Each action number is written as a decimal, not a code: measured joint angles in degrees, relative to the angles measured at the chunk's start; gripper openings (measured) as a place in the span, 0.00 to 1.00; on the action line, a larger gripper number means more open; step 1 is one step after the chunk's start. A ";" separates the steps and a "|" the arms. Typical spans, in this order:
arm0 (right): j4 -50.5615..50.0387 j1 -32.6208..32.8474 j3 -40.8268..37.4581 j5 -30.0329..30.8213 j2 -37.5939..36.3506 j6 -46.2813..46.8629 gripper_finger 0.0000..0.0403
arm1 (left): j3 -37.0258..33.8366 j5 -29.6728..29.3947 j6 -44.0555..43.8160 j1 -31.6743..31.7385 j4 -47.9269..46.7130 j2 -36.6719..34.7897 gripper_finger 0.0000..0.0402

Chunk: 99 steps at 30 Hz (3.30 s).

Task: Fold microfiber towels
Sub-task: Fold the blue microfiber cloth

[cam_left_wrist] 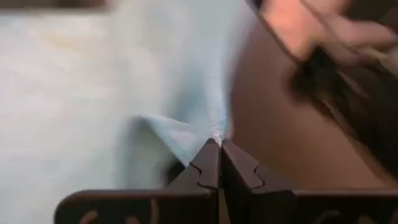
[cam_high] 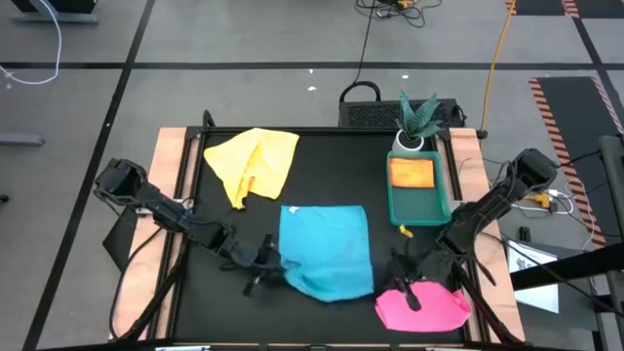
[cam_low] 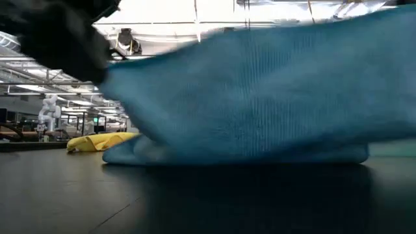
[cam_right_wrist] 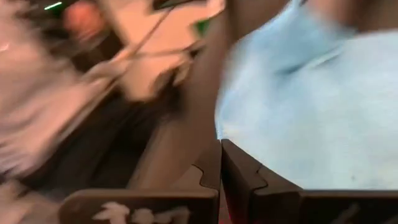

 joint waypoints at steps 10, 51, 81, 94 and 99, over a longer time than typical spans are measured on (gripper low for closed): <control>-17.59 -11.49 -0.04 24.58 -1.60 11.40 0.00 | 0.00 -35.86 -8.58 7.40 -9.61 -0.07 0.02; -15.01 -26.30 -7.93 18.66 -0.52 11.82 0.00 | 0.02 -22.37 -0.57 23.15 -10.25 5.75 0.24; -1.55 -27.26 -6.59 1.73 -0.42 -0.04 0.00 | 0.02 -5.78 -9.40 30.75 -12.96 3.74 0.35; 2.22 -24.16 -6.56 2.54 -0.42 -3.85 0.00 | 0.02 -12.14 -6.47 27.02 -14.12 3.31 0.03; 2.21 -23.89 -6.54 3.60 -0.42 -3.98 0.00 | 0.03 -22.78 -10.35 21.75 -15.64 0.33 0.01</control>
